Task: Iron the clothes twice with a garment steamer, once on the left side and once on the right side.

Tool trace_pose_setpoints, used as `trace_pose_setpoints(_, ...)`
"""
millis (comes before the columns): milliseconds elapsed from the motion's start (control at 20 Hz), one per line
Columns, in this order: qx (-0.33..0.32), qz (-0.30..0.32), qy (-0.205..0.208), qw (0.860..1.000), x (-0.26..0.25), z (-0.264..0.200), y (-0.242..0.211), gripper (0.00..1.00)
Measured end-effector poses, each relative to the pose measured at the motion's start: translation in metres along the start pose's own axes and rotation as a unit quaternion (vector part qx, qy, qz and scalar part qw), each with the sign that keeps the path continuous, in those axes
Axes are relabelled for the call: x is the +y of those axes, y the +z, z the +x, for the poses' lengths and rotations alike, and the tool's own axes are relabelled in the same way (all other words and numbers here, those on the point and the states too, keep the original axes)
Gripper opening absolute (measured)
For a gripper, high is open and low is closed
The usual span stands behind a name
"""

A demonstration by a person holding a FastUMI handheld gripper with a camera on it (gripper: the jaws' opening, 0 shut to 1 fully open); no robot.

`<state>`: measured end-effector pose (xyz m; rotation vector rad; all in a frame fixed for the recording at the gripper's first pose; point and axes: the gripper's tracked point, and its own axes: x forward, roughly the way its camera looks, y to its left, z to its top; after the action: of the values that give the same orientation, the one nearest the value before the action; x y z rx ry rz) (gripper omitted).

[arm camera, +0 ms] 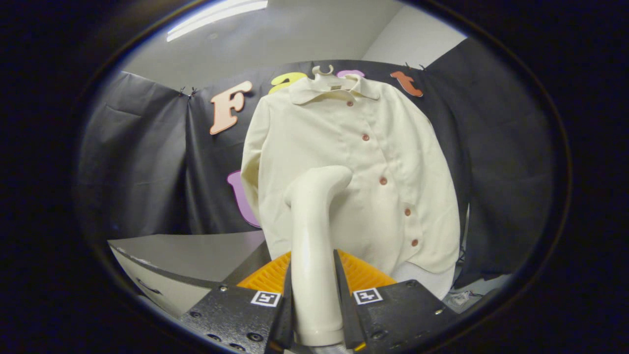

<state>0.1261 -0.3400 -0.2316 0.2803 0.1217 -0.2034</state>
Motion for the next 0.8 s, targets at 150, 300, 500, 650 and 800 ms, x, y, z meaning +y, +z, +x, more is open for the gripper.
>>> trace_pose_setpoints(150,0.009,0.005,-0.004,1.000,-0.008,-0.005,-0.014,0.40)
trace_pose_setpoints(300,0.020,0.008,-0.009,1.000,-0.014,-0.011,-0.028,0.40)
trace_pose_setpoints(500,0.039,0.012,-0.015,0.999,-0.025,-0.022,-0.056,0.40)
trace_pose_setpoints(650,0.054,0.020,-0.021,0.998,-0.034,-0.028,-0.077,0.40)
trace_pose_setpoints(800,0.069,0.025,-0.027,0.997,-0.041,-0.037,-0.095,0.40)
